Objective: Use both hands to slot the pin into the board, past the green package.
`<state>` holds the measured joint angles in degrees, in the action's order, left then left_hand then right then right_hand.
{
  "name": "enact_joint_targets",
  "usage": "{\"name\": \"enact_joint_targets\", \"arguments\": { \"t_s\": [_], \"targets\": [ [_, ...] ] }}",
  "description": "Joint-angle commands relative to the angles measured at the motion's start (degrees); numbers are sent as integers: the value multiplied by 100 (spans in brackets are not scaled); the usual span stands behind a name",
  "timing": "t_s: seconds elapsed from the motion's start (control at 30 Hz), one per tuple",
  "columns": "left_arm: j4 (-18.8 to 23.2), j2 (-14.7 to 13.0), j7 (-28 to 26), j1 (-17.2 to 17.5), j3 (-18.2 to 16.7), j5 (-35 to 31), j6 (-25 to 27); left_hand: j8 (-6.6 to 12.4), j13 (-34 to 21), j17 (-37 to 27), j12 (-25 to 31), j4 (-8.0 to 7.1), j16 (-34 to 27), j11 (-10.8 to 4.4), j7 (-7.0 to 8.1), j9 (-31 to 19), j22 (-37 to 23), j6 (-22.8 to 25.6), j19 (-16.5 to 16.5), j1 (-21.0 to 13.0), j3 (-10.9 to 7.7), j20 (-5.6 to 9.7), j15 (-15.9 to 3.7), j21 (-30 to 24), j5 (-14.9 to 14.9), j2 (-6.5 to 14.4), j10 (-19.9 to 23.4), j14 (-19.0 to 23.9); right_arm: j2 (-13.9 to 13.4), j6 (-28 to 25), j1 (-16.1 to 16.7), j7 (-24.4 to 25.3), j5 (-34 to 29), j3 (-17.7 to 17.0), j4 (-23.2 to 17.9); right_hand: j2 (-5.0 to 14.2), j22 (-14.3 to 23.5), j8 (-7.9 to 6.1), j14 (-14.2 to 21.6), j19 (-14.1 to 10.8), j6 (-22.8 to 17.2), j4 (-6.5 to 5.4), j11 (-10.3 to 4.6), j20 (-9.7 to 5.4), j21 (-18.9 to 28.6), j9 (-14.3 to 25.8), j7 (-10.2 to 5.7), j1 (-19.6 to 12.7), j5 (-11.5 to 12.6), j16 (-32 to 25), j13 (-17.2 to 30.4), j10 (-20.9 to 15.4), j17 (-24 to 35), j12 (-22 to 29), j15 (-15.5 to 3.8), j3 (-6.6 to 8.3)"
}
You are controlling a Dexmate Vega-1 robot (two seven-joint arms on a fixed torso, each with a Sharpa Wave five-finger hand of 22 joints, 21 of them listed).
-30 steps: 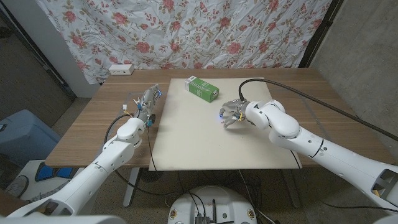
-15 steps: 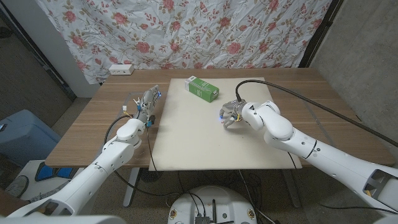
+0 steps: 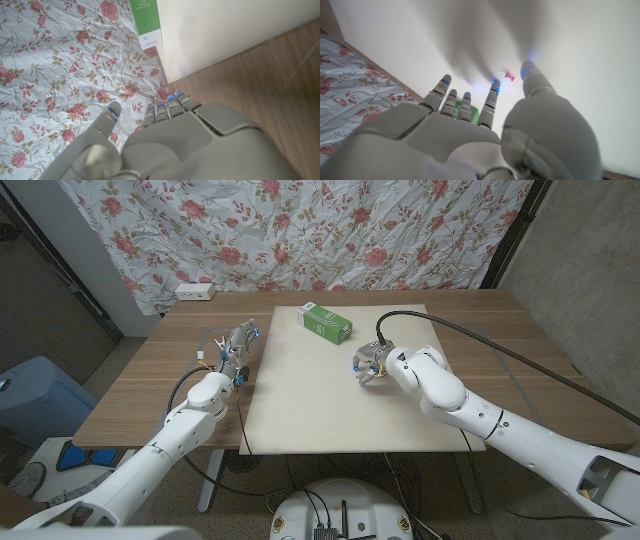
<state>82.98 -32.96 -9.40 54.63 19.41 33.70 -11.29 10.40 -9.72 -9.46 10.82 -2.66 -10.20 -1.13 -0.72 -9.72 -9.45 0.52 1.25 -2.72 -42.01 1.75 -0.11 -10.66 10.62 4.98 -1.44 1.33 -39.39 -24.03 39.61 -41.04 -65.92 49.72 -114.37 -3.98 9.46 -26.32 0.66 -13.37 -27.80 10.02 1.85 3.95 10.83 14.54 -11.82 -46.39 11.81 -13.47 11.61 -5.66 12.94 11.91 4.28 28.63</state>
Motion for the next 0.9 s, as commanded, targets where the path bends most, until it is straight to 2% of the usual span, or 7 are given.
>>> {"name": "enact_joint_targets", "arguments": {
  "t_s": [0.03,0.17,0.33,0.77,0.9],
  "targets": [
    [33,-17,-27,33,-14,19,21,5,-16,-22,-8,5,6,-17,-23,-28,-29,49,32,43,-51,44,33,-24,-12,462,42,37,-41,54,285,630,-20,-113,51,-26,15,-123,113,-133,-210,-20,-33,-39,64,41,21,-73,-39,-73,23,-153,20,64,-18,-31],
    [15,-17,-6,14,-9,27,29,6,-16,-22,-6,4,6,-24,-24,-28,-30,53,34,44,-54,48,32,-25,-12,461,47,37,-46,53,352,800,3,-145,63,-41,15,-237,178,-210,-404,-26,-65,-57,71,58,-20,-102,-75,-99,23,-233,29,76,-54,-56],
    [-23,-4,18,-23,4,22,23,7,-16,-21,-8,1,7,-26,-29,-28,-30,57,33,46,-61,49,35,-25,-12,461,45,37,-53,45,393,921,-6,-157,93,-48,16,-298,230,-250,-498,-29,-74,-68,71,69,-24,-121,-98,-121,24,-279,38,79,-84,-71],
    [-18,5,-1,-38,16,10,36,7,-16,-20,-10,-3,9,-24,-25,-28,-30,64,34,50,-76,45,35,-25,-12,457,41,34,-104,12,541,1295,-78,-178,140,10,18,-633,406,-385,-1079,-45,-137,-121,60,120,-36,-239,-141,-201,27,-493,81,100,-213,-96],
    [3,10,-21,-16,17,12,43,6,-17,-20,-11,-4,9,-21,-22,-28,-30,64,35,51,-80,45,37,-25,-12,456,40,33,-110,19,554,1339,-69,-185,164,24,17,-674,439,-408,-1148,-40,-159,-138,59,127,-47,-270,-144,-216,28,-521,88,102,-234,-94]
  ]
}}
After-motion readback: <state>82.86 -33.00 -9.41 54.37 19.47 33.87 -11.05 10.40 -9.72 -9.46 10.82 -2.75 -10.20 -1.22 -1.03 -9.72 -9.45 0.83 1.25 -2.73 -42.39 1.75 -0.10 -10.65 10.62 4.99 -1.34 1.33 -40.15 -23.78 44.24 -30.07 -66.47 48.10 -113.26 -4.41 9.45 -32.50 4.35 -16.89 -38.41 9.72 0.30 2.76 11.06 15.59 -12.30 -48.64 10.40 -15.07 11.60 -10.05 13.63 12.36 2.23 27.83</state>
